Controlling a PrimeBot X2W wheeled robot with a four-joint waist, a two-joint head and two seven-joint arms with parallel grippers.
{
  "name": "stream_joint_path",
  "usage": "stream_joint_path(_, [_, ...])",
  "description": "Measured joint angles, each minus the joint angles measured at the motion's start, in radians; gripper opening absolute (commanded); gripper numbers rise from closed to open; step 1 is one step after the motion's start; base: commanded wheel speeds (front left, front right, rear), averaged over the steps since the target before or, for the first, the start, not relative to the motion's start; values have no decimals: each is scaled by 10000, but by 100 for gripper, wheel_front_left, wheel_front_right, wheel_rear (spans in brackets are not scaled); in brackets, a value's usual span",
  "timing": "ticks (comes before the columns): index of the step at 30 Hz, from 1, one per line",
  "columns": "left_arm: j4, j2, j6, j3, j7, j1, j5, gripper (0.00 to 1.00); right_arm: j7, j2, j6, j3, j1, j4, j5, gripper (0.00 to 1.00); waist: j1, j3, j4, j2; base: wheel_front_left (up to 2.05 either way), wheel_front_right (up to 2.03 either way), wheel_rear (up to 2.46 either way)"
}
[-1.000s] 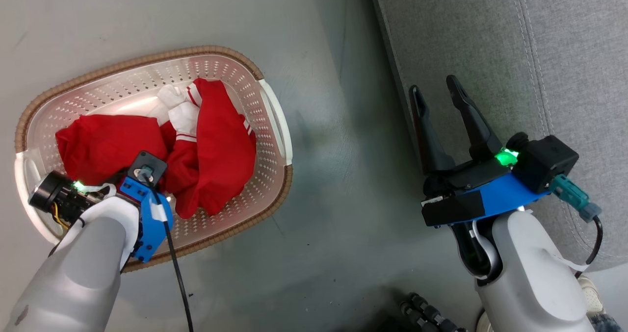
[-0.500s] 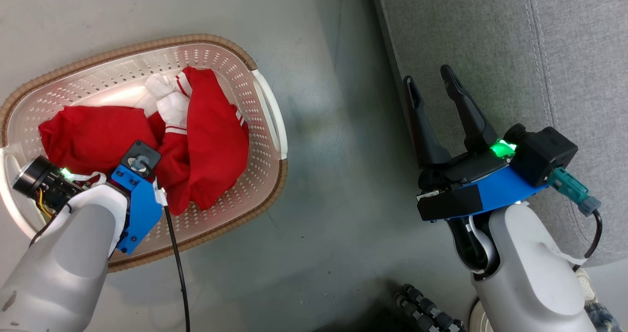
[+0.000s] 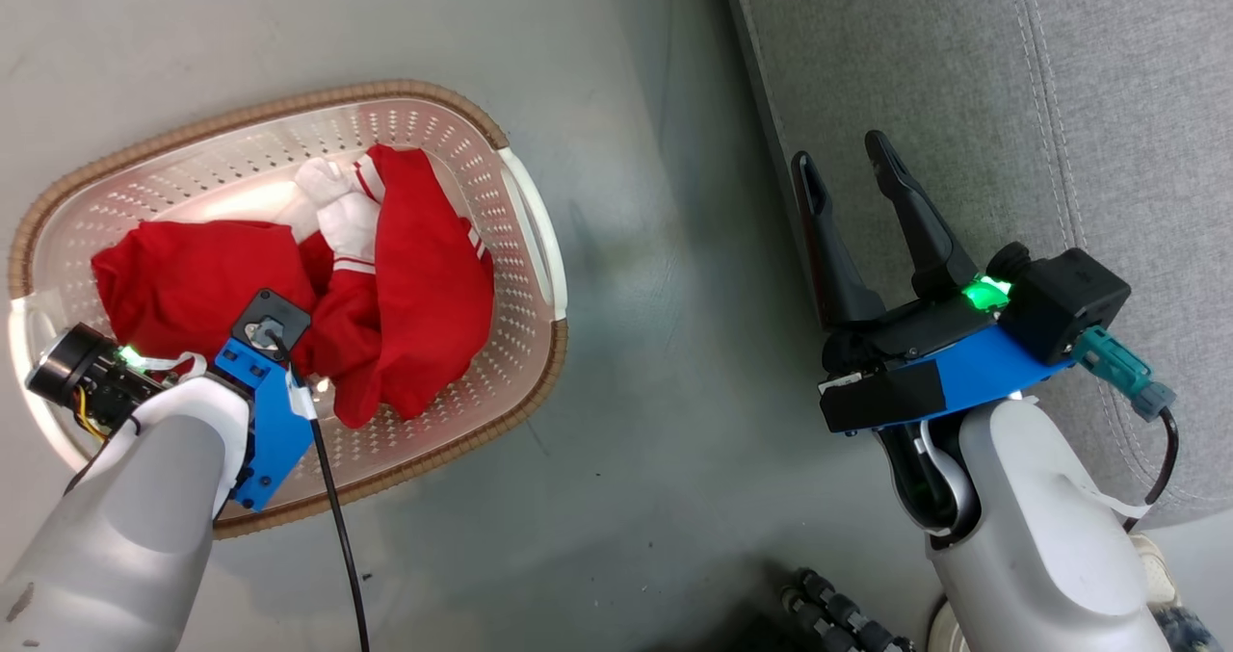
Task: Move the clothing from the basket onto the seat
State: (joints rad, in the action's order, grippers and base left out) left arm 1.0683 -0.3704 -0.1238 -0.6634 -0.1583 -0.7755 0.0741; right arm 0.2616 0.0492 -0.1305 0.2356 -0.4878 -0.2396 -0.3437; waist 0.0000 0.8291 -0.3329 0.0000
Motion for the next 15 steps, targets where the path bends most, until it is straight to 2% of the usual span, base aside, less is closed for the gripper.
stream_joint_path(4, [153, 249, 10, 77, 359, -7, 265, 0, -2, 0, 0, -96, 3, -109, 203, 100, 0, -286, 125, 0, 0, 0, 0])
stream_joint_path(12, [418, 1097, 0, 297, 1453, 166, 930, 0, 0, -8, 0, -474, 233, -383, 871, 100, 0, -1323, 558, 0, 0, 0, 0])
stream_joint_path(15, [604, 1697, -10, 301, 2130, 344, 1338, 0, 6, -10, 0, -648, 609, -660, 1283, 100, -1, -2184, 905, 0, 0, 0, 0])
